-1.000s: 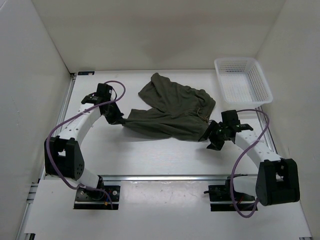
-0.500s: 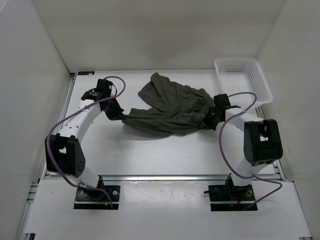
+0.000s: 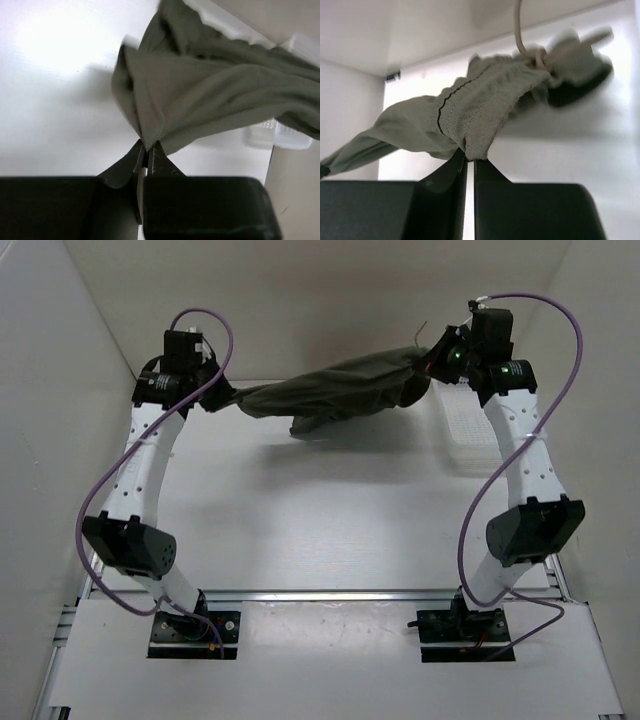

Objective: Fold and stack the shorts
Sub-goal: Flatten the shorts out

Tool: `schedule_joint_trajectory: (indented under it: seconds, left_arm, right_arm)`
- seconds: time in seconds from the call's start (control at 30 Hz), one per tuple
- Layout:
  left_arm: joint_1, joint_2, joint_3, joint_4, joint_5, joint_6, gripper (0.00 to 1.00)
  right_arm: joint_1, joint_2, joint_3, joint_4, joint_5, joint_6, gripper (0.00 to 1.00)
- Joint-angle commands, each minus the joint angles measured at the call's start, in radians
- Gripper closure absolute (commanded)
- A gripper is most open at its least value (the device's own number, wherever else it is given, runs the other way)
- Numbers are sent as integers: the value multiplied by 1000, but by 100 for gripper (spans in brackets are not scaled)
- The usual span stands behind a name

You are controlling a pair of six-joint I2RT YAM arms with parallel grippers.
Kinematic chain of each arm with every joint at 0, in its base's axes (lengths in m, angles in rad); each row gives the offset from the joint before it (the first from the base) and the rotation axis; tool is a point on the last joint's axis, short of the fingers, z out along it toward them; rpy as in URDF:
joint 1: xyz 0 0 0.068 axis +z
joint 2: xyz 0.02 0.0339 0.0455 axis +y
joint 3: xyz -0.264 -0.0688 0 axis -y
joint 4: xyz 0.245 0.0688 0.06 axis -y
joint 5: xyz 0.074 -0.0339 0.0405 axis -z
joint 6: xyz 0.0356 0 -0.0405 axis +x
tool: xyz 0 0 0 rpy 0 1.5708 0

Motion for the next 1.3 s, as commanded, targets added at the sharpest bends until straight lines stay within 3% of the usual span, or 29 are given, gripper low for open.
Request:
schedule_joint_trajectory:
  seconds: [0.0, 0.23, 0.3, 0.4, 0.43, 0.47, 0.53, 0.63, 0.67, 0.7, 0.8, 0.83, 0.93, 1.07, 1.2, 1.27]
  left_arm:
    - [7, -111, -161, -22, 9, 15, 90]
    - [-3, -286, -522, 30, 9, 4, 90]
    - [-3, -296, -597, 65, 9, -8, 90]
    - [-24, -273, -639, 97, 29, -8, 90]
    - [-24, -259, -639, 97, 29, -8, 90]
    - [-35, -245, -639, 97, 29, -8, 90]
    - [-44, -209, -625, 97, 29, -8, 90]
    - [-55, -198, -616, 97, 29, -8, 90]
    - [-55, -198, -616, 97, 19, -8, 90]
    - [-55, -187, -616, 97, 19, -8, 90]
    - [-55, -167, -607, 97, 19, -8, 90]
    - [-64, -156, -607, 97, 19, -8, 90]
    - [-64, -146, -607, 106, 19, -8, 90]
    - [-73, -136, -607, 107, 19, -8, 90]
    - [-73, -136, -607, 107, 7, -17, 90]
    - [-73, -136, -607, 107, -2, -17, 90]
  right_arm:
    - [-3, -101, -99, -111, -17, -78, 100]
    - [-25, -293, -384, -231, -19, -173, 100]
    - [-25, -293, -453, -249, -39, -189, 100]
    - [-25, -110, -435, -249, -184, -219, 98]
    - [-25, -51, -374, -249, -205, -230, 92]
    - [-25, 6, -336, -263, -205, -230, 81]
    - [-25, 117, -282, -298, -193, -215, 80]
    - [-25, 48, -391, -199, -150, -145, 73]
    - [-25, 11, -437, -170, -126, -126, 67]
    - [-25, -69, -535, -136, -104, -109, 53]
    - [-25, -212, -668, -36, -34, -63, 23]
    - [-25, -239, -732, -12, -20, -63, 21]
    - [-25, -279, -818, 28, -26, -52, 24]
    - [-25, -233, -843, 129, -165, 9, 28]
    - [15, -110, -718, 139, -202, 50, 28]
    - [15, -34, -674, 168, -230, 75, 24]
